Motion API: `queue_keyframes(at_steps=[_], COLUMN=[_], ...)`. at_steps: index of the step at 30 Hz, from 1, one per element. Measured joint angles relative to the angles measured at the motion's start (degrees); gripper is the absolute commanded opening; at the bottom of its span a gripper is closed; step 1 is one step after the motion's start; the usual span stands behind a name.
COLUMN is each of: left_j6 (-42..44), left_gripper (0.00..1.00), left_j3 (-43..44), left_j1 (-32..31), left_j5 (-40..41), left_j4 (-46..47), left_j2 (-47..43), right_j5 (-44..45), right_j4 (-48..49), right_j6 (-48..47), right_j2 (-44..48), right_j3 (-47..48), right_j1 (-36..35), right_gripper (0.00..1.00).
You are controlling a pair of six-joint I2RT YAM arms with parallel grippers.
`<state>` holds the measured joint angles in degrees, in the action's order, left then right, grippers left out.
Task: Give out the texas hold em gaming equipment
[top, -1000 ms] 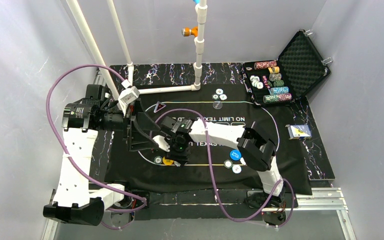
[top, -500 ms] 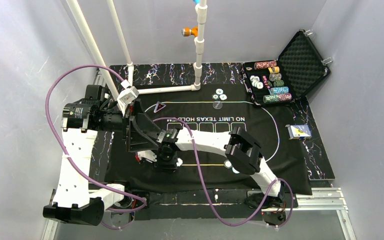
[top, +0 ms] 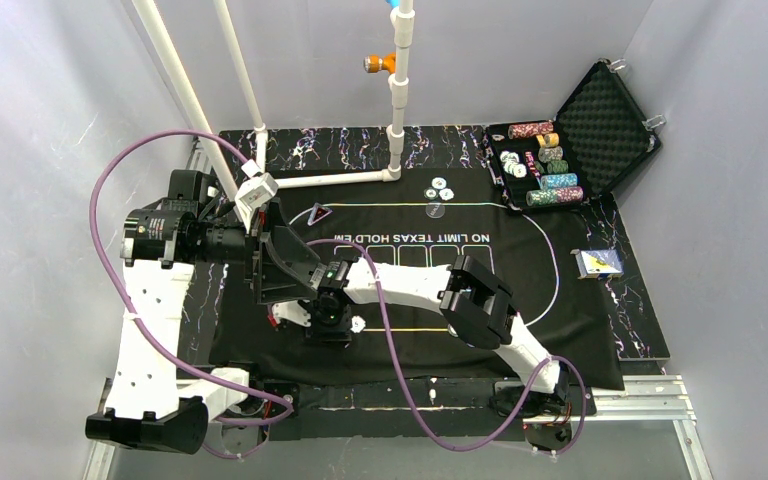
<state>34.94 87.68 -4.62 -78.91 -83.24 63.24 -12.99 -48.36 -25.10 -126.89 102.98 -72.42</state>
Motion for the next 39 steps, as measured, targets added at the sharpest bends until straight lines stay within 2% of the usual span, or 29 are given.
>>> queue_keyframes(at_steps=[13,18,24,30,35,39], left_j6=[-0.90,-1.31,-2.91,-7.26,-11.39,-13.70], left_gripper=[0.99,0.99,0.99,0.99,0.99,0.99], left_j3=[-0.74,-0.74,-0.74,-1.27,-2.29,-2.32], left_j1=[0.00,0.00,0.00,0.00,0.00,0.00], left_j5=[0.87,1.38,2.12,4.46,8.04,10.86], left_j4=[1.01,1.44,3.08,7.41,12.13,15.45], left_j2=[-0.09,-0.09,-0.09,-0.09,-0.07,-0.07], right_j5=[0.85,0.83,0.83,0.35,-0.92,-1.09], right_j4=[-0.02,-0.11,-0.48,-0.39,0.42,2.14], right_j6=[0.96,0.98,0.96,0.96,1.05,1.46], right_j2=[-0.13,-0.13,0.63,6.58,13.49,19.15], right_j3=[0.33,0.33,0.31,-2.86,-7.02,-12.35], right_j1=[-0.04,-0.04,-0.04,0.96,6.03,13.29], right_gripper=[0.61,0.61,0.56,0.58,0.60,0.68])
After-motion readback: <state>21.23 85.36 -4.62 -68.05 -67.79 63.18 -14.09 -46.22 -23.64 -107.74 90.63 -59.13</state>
